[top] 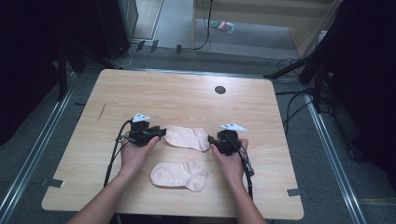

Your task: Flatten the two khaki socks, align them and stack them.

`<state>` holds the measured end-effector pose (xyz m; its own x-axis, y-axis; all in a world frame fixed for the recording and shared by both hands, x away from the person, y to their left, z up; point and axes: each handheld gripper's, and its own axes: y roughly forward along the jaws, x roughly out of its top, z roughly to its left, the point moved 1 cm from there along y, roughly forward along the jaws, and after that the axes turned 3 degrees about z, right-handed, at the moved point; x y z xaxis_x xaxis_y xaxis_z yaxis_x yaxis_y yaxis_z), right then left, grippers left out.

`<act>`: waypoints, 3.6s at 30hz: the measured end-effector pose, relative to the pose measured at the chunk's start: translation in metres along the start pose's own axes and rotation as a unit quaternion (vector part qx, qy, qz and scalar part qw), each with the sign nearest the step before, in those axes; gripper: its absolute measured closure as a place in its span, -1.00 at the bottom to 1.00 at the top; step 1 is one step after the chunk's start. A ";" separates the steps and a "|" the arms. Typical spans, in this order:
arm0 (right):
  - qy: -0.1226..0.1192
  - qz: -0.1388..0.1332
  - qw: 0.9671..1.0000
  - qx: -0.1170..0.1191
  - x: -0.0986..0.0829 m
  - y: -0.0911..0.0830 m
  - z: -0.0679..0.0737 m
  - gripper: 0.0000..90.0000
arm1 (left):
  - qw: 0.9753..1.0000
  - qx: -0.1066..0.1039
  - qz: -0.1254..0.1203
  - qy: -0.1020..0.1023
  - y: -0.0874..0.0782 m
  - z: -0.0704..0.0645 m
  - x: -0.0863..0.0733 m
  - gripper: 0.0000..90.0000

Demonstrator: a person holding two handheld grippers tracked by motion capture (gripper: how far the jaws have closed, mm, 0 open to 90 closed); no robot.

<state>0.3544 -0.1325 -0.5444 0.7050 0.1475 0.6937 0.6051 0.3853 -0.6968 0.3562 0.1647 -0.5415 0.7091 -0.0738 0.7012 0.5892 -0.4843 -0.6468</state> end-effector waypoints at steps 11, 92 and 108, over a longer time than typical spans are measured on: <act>-0.075 0.012 0.997 -0.028 -0.007 0.004 0.014 0.82 | 0.999 -0.001 0.028 0.033 0.008 -0.005 -0.006 1.00; -0.063 -0.038 0.994 0.078 -0.087 -0.099 0.051 0.58 | 0.996 -0.046 -0.032 0.073 -0.106 -0.032 -0.096 0.45; -0.078 0.024 0.994 0.074 -0.091 -0.061 0.068 1.00 | 0.995 -0.044 0.032 0.085 -0.077 -0.036 -0.108 0.97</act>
<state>0.2278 -0.1075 -0.5525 0.6594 0.3036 0.6878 0.5025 0.5025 -0.7035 0.2206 0.1785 -0.5568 0.6643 -0.2505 0.7043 0.5033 -0.5468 -0.6691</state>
